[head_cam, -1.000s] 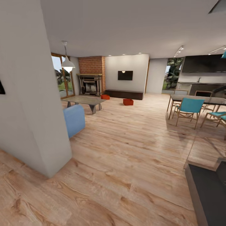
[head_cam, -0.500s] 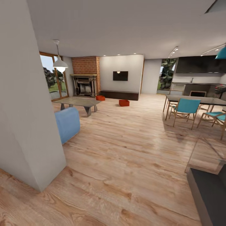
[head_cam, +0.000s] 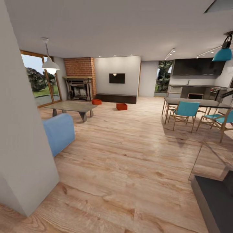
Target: Move the two storage containers from the living room to the garage. In the garage, place one container on the floor and stack the other container on top of it (either order is fine).
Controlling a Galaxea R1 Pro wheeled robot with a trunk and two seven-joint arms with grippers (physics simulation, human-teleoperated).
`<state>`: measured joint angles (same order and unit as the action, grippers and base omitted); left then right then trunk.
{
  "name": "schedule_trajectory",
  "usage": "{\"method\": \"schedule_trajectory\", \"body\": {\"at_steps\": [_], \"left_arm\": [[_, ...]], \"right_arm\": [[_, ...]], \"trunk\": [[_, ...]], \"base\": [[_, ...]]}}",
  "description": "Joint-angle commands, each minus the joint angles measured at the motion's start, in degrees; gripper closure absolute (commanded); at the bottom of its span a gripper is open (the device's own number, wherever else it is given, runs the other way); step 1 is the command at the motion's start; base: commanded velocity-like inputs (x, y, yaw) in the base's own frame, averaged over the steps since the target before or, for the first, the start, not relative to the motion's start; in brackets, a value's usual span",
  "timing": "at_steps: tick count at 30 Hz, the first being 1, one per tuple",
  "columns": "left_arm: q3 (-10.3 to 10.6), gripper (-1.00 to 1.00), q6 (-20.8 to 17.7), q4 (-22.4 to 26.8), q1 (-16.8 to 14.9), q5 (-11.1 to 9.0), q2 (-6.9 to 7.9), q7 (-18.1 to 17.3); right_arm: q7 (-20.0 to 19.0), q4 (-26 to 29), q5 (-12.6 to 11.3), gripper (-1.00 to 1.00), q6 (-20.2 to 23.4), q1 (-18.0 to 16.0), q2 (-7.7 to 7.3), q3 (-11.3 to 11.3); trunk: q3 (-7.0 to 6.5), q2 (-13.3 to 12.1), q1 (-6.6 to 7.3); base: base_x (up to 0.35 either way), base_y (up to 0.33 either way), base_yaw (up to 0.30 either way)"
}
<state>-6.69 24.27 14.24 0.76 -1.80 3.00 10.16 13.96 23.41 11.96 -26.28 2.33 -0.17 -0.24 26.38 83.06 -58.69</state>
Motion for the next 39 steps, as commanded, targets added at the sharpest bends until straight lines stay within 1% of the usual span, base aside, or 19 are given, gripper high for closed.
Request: {"method": "schedule_trajectory", "body": {"at_steps": [1, 27, 39], "left_arm": [[0.01, -1.0, 0.08, 0.09, 0.03, -0.19, -0.01, 0.03], [0.01, -1.0, 0.08, 0.09, 0.03, -0.17, -0.09, 0.05], [0.01, -1.0, 0.08, 0.1, 0.03, -0.16, -0.1, 0.12]], "right_arm": [[0.45, 0.06, 0.6, -1.0, 0.09, 0.0, 0.0, -0.03], [0.45, 0.06, 0.6, -1.0, 0.09, 0.0, 0.0, -0.03], [0.45, 0.06, 0.6, -1.0, 0.09, 0.02, 0.0, -0.03]], "trunk": [[0.03, 0.02, -0.04], [0.03, 0.02, -0.04], [0.03, 0.02, -0.04]], "base": [[0.323, 0.009, -0.043], [0.324, -0.001, -0.003], [0.325, -0.111, 0.0]]}}
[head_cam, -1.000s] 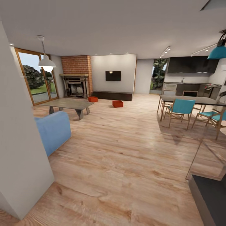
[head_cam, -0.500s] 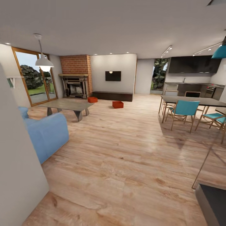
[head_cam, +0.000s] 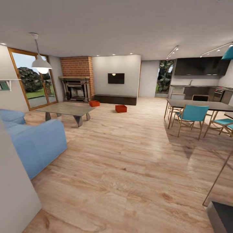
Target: Move the two storage containers from the living room to the garage. In the garage, place one container on the floor and stack the other container on top of it (either order is fine).
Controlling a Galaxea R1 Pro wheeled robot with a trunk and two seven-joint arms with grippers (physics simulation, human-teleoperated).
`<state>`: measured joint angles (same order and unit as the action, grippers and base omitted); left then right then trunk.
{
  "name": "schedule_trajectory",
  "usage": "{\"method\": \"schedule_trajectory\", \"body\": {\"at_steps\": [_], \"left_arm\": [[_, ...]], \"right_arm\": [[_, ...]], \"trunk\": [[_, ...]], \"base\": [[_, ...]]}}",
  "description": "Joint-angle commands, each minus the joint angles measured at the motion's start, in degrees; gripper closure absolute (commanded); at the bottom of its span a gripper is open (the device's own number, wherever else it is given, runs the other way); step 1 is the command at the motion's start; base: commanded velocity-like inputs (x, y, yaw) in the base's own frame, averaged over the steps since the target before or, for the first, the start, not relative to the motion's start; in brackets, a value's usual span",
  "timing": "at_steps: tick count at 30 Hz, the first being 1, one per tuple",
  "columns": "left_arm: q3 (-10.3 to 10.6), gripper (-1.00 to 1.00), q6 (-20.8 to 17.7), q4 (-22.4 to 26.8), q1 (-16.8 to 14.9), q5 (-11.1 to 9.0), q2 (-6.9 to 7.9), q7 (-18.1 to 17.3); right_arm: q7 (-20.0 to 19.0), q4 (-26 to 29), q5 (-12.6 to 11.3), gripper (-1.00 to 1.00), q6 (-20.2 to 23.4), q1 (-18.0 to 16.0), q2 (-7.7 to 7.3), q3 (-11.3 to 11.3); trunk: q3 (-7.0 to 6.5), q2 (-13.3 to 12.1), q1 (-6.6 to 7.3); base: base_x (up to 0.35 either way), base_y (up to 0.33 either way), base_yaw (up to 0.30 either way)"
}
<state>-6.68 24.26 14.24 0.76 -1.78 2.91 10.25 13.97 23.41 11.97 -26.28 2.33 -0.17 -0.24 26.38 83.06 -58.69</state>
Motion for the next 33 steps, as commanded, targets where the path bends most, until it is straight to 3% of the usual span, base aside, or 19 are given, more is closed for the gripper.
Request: {"method": "schedule_trajectory", "body": {"at_steps": [1, 33], "left_arm": [[0.0, -1.0, 0.09, 0.09, 0.03, -0.17, -0.01, 0.03], [0.0, -1.0, 0.09, 0.09, 0.03, -0.22, 0.08, 0.03]], "right_arm": [[0.44, 0.06, 0.6, -1.0, 0.09, 0.03, 0.0, -0.02], [0.44, 0.06, 0.6, -1.0, 0.09, -0.02, 0.0, -0.11]], "trunk": [[0.04, 0.02, -0.04], [0.04, 0.02, -0.04]], "base": [[0.325, -0.159, 0.0], [0.325, -0.109, 0.0]]}}
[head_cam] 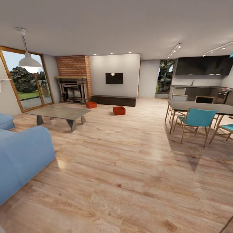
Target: Move the two storage containers from the living room to the garage. In the garage, place one container on the floor and stack the other container on top of it (either order is fine).
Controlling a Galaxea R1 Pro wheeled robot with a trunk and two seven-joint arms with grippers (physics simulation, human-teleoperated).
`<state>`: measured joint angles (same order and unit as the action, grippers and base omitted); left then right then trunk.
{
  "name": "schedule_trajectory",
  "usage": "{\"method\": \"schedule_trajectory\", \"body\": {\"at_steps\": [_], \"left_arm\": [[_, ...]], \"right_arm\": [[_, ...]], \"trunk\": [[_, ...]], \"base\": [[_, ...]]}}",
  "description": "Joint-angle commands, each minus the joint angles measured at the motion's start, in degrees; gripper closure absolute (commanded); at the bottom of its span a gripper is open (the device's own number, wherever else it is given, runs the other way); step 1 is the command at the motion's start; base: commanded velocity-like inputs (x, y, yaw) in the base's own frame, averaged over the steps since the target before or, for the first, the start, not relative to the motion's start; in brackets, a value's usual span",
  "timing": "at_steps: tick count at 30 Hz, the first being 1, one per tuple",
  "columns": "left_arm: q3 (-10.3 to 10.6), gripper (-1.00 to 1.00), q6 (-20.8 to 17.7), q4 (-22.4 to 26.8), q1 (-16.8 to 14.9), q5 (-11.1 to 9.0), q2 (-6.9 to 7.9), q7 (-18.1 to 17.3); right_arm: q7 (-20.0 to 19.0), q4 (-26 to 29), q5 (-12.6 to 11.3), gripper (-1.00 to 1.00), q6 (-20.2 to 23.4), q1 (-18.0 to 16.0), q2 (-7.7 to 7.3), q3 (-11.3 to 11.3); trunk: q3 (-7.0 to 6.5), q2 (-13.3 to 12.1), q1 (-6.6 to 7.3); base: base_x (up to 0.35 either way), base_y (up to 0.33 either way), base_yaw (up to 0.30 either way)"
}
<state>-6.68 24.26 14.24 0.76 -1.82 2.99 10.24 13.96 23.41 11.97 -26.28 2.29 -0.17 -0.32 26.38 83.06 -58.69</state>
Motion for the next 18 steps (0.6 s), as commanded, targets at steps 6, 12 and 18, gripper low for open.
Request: {"method": "schedule_trajectory", "body": {"at_steps": [6, 12, 18], "left_arm": [[0.01, -1.0, 0.08, 0.09, 0.03, -0.16, -0.01, 0.04], [0.01, -1.0, 0.08, 0.09, 0.03, -0.12, -0.08, 0.04], [0.01, -1.0, 0.08, 0.09, 0.03, -0.12, -0.09, 0.04]], "right_arm": [[0.46, 0.06, 0.6, -1.0, 0.09, 0.05, 0.0, 0.02], [0.46, 0.06, 0.6, -1.0, 0.09, 0.02, 0.0, 0.05], [0.46, 0.06, 0.6, -1.0, 0.09, 0.04, 0.0, 0.05]], "trunk": [[0.04, 0.02, -0.04], [0.04, 0.02, -0.04], [0.04, 0.02, -0.04]], "base": [[0.325, -0.094, 0.0], [0.324, -0.094, 0.0], [0.325, -0.094, 0.0]]}}
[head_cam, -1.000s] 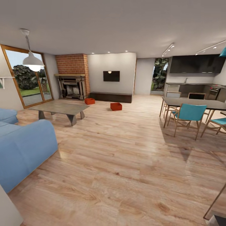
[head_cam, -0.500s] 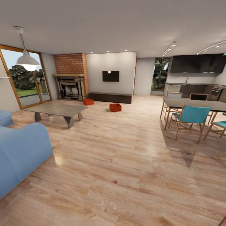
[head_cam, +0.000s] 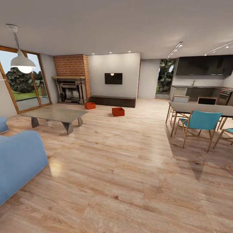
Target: Move the two storage containers from the living room to the garage. In the garage, place one container on the floor and stack the other container on top of it (either order is fine).
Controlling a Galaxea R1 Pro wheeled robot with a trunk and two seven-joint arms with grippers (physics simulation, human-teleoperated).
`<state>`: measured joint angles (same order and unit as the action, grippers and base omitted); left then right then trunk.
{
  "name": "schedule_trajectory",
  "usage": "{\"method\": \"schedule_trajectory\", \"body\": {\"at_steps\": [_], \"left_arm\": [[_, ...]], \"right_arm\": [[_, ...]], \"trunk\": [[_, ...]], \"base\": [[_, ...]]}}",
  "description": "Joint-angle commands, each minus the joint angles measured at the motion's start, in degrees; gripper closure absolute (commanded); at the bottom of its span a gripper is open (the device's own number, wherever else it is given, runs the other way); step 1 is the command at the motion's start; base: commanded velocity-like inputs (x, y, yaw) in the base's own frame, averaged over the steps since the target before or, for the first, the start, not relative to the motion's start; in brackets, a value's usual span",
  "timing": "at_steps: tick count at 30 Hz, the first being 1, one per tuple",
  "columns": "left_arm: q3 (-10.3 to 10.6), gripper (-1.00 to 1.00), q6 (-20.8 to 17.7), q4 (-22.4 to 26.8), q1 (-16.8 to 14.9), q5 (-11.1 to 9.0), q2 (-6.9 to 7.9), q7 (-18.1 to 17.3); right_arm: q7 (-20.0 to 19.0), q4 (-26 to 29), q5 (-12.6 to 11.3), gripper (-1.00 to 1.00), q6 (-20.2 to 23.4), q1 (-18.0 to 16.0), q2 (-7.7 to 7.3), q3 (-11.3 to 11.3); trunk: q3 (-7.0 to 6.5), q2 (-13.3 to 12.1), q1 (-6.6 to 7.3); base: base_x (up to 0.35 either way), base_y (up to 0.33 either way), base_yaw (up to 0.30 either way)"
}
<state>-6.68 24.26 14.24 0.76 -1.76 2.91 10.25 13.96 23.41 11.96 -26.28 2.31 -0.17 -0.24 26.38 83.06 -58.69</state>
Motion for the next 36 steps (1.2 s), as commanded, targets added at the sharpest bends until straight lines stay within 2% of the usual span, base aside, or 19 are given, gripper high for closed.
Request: {"method": "schedule_trajectory", "body": {"at_steps": [1, 36], "left_arm": [[0.0, -1.0, 0.08, 0.09, 0.03, -0.17, -0.01, 0.03], [0.0, -1.0, 0.17, 0.09, 0.03, -0.26, -0.26, 0.03]], "right_arm": [[0.45, 0.06, 0.6, -1.0, 0.09, 0.0, 0.0, -0.02], [0.45, 0.06, 0.6, -1.0, 0.09, 0.01, 0.0, -0.03]], "trunk": [[0.04, 0.02, -0.04], [0.04, 0.02, -0.04]], "base": [[0.325, -0.094, 0.0], [0.325, -0.088, 0.0]]}}
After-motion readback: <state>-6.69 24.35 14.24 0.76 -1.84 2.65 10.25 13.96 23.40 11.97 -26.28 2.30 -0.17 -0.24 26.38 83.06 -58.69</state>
